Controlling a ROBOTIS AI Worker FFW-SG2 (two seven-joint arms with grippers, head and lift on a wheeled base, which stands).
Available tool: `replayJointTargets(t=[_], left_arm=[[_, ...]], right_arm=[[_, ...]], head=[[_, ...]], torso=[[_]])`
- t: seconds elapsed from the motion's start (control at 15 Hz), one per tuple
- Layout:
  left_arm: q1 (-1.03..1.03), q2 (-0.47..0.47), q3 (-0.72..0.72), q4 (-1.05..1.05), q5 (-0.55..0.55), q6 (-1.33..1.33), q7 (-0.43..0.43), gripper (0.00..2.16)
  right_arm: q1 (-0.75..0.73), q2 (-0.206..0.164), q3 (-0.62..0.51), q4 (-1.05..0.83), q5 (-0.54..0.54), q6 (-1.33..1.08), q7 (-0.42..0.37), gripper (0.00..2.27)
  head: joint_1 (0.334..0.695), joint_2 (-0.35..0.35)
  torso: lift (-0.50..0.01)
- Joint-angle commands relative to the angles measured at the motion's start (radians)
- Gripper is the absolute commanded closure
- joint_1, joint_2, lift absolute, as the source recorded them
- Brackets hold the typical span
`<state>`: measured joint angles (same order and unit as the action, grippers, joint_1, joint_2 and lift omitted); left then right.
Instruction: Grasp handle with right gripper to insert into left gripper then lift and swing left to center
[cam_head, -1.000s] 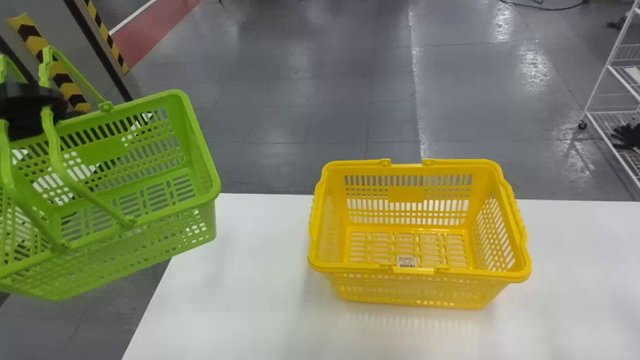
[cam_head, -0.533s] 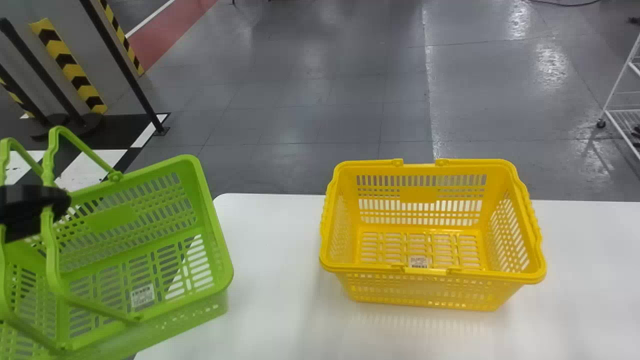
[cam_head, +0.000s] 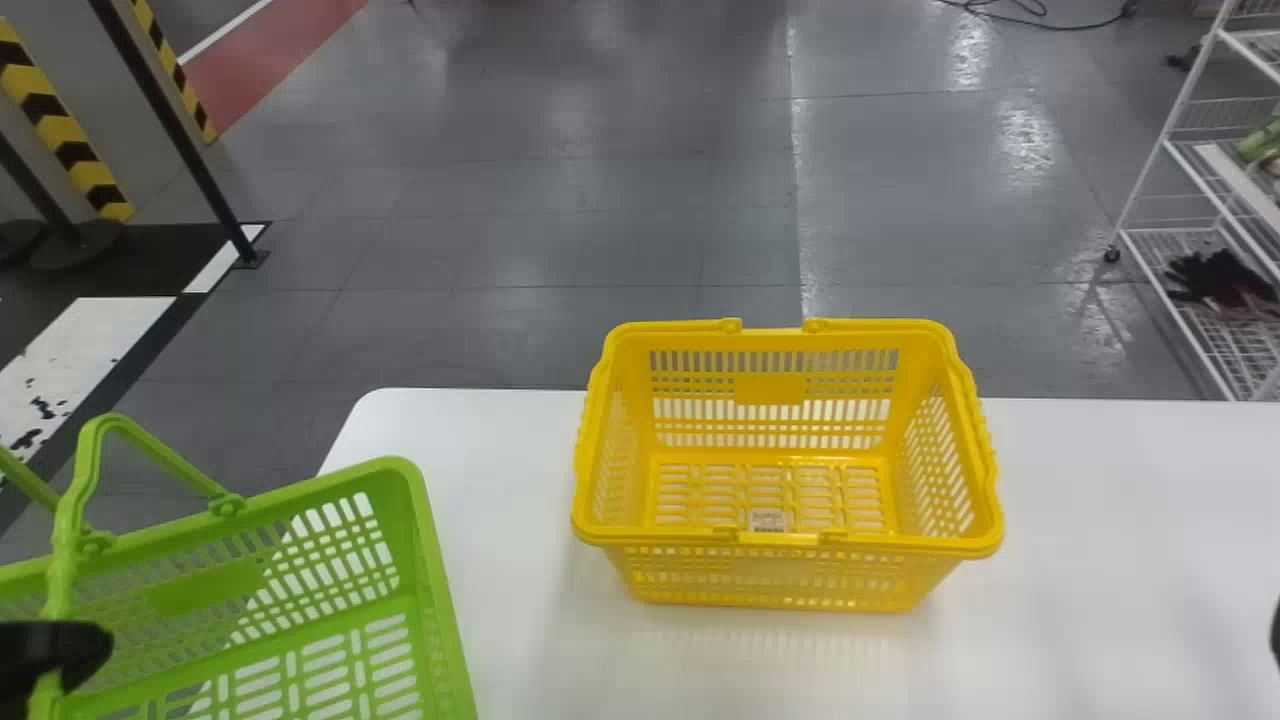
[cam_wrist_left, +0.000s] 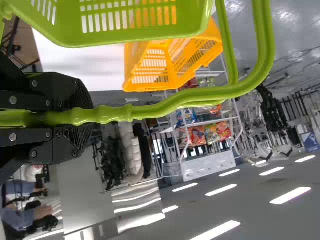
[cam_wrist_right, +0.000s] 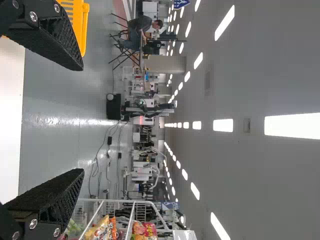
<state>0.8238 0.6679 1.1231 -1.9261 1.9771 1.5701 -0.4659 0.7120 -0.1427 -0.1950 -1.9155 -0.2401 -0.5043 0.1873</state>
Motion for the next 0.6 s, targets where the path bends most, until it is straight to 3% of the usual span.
replayJointTargets(t=[0.0, 0.27, 0.33, 0.53], left_arm=[[0.018, -0.048, -0.031, -0.096, 0.012, 0.001, 0.013, 2.12], [0.026, -0.103, -0.094, -0.228, 0.028, 0.001, 0.049, 2.12], [0.024, -0.109, -0.115, -0.246, 0.028, 0.001, 0.061, 2.12], [0.008, -0.126, -0.184, -0.284, 0.028, 0.001, 0.095, 2.12]], right_arm=[[0.0, -0.005, -0.008, 0.009, -0.005, -0.012, 0.004, 0.07], [0.0, -0.006, -0.011, 0.027, -0.004, -0.009, 0.012, 0.07], [0.0, -0.006, -0.009, 0.032, -0.004, -0.012, 0.012, 0.07], [0.0, -0.008, 0.0, 0.044, 0.009, -0.009, 0.014, 0.07]], head=[[0.695, 0.072], [0.695, -0.04], [0.695, -0.096], [0.695, -0.153]], torso=[[-0.093], [-0.093], [-0.093], [-0.093]])
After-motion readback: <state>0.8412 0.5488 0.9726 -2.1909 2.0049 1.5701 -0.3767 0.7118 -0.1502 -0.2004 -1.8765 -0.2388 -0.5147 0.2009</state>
